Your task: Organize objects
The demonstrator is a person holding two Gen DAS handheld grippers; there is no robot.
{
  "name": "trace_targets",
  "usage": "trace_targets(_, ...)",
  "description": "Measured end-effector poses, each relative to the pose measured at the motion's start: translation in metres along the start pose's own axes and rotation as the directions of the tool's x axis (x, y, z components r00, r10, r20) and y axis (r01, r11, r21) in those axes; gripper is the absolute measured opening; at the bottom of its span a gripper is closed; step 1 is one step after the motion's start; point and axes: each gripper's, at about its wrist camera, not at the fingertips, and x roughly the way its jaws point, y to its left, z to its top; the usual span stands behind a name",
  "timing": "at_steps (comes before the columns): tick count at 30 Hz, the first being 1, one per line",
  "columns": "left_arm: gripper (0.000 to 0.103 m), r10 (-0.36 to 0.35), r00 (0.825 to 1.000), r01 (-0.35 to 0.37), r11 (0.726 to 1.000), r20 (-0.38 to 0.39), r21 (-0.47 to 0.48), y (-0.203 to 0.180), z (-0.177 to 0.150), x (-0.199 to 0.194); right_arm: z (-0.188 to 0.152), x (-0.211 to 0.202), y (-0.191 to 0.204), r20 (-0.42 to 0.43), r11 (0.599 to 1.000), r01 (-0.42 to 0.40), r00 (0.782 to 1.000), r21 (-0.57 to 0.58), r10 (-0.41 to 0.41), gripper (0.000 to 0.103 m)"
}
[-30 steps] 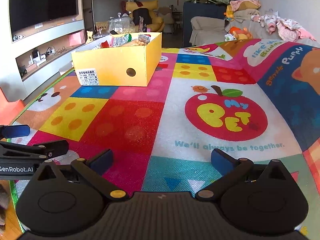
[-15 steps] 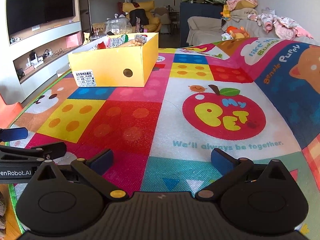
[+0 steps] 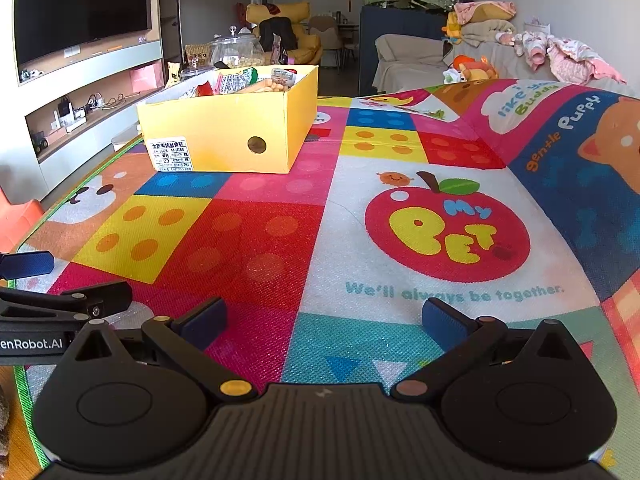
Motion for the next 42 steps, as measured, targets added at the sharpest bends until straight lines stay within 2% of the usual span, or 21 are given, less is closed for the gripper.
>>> trace_targets(42,0.101,0.002,1.000,-0.002,1.000,0.002,-0.001,0.0012,-0.0014,-0.0020,-0.0001,0.0001,-0.0004,0.000,1.000,-0.001,1.000,-0.001,0.001,0.103)
